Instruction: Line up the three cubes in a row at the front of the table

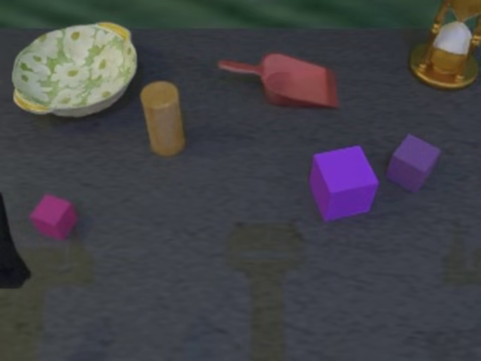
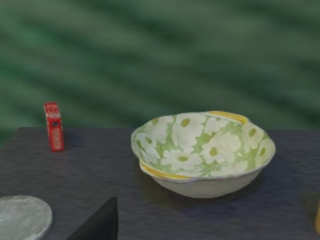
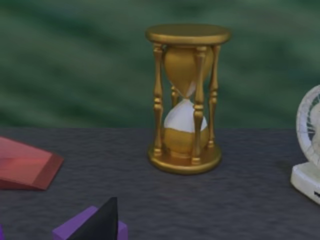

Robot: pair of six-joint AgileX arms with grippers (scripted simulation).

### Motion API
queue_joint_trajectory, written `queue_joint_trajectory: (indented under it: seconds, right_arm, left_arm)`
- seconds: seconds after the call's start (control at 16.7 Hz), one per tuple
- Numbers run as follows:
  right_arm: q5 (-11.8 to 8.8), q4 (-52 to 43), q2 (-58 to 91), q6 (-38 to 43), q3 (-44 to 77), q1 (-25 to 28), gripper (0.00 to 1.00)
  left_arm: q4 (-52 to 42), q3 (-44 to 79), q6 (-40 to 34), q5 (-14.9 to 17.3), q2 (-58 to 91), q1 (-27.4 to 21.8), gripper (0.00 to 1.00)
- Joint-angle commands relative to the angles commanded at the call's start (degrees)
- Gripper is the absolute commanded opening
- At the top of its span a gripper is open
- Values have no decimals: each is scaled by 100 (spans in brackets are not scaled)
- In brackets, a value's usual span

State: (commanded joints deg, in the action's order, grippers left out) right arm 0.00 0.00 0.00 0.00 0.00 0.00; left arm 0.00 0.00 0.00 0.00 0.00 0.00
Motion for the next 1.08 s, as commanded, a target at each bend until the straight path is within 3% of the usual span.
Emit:
queue_joint_trajectory:
  seconds: [0.24,0.48,1.08]
  right_arm:
    - [0,0,0,0,0,0,100]
    - [0,0,0,0,0,0,100]
    - [0,0,0,0,0,0,100]
  left_arm:
    - [-127,173,34,8,174,-16,100]
    - [-842,1159,230,21,1250,-74,100]
    - [-3958,5047,1119,-20,7020,-266,100]
